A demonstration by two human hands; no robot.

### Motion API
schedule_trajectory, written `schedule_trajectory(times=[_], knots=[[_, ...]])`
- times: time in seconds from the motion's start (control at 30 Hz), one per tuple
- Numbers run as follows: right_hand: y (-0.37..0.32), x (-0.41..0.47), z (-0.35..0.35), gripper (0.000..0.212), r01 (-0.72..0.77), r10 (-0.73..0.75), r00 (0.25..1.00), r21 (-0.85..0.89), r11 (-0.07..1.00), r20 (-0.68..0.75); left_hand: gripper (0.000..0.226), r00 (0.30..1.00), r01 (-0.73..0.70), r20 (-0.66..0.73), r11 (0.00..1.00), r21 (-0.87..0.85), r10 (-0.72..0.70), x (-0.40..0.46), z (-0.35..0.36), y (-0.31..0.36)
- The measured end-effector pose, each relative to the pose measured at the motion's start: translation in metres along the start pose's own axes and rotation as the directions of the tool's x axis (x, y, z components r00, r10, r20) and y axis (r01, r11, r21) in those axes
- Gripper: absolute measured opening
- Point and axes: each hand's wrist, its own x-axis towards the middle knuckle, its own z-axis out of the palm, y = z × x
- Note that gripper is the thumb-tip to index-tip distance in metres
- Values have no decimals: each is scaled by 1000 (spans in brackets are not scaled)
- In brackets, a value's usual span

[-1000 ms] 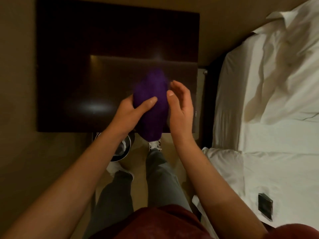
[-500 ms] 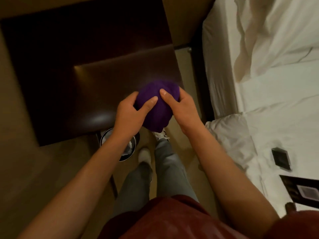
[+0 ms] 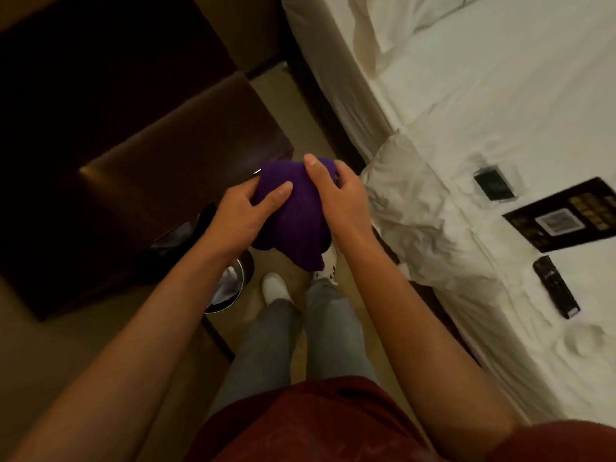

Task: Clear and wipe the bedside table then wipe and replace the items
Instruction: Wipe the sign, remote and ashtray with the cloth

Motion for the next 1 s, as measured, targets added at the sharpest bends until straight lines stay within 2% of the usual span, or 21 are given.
schedule_trajectory(times=[0.1,0.17,0.2,0.27,0.33,0.4,0.43,0.53,0.6,0.7,0.8,0.87,1.0], knots=[[23,-15,-48,42,27,-25,998,34,999,-62,29,993,33,113,999,42,-37,0,42,-4],[43,-25,-83,49,-36,37,999,207,978,-2,31,983,64,170,997,38,-70,1,69,-10],[54,-32,-97,61,-100,91,995,343,934,45,32,978,86,188,996,27,-89,2,84,-13],[74,-50,-120,84,-258,218,966,590,765,140,31,973,90,210,995,48,-98,4,116,-18],[90,-66,-137,87,-325,261,944,720,613,203,22,974,2,225,986,164,-39,4,153,-26],[104,-78,-155,82,-305,246,948,793,527,201,19,969,-124,241,942,310,48,3,191,-36],[109,-83,-165,80,-281,255,952,814,509,169,22,965,-191,242,895,402,97,3,208,-40],[126,-91,-199,62,-231,359,932,831,506,41,36,933,-359,289,647,673,217,10,251,-46],[137,-93,-223,57,-220,424,905,834,506,-19,41,912,-410,318,585,700,258,17,274,-45],[142,-93,-254,56,-228,468,882,811,539,-63,35,869,-484,322,515,708,375,34,305,-38],[147,-89,-279,54,-239,494,865,790,565,-92,36,807,-556,387,352,753,447,66,336,-29],[151,-84,-292,56,-229,508,854,798,558,-110,39,755,-615,503,189,765,421,96,358,-25],[157,-76,-304,52,-196,520,845,832,520,-126,46,686,-685,682,-90,723,252,157,402,-26]])
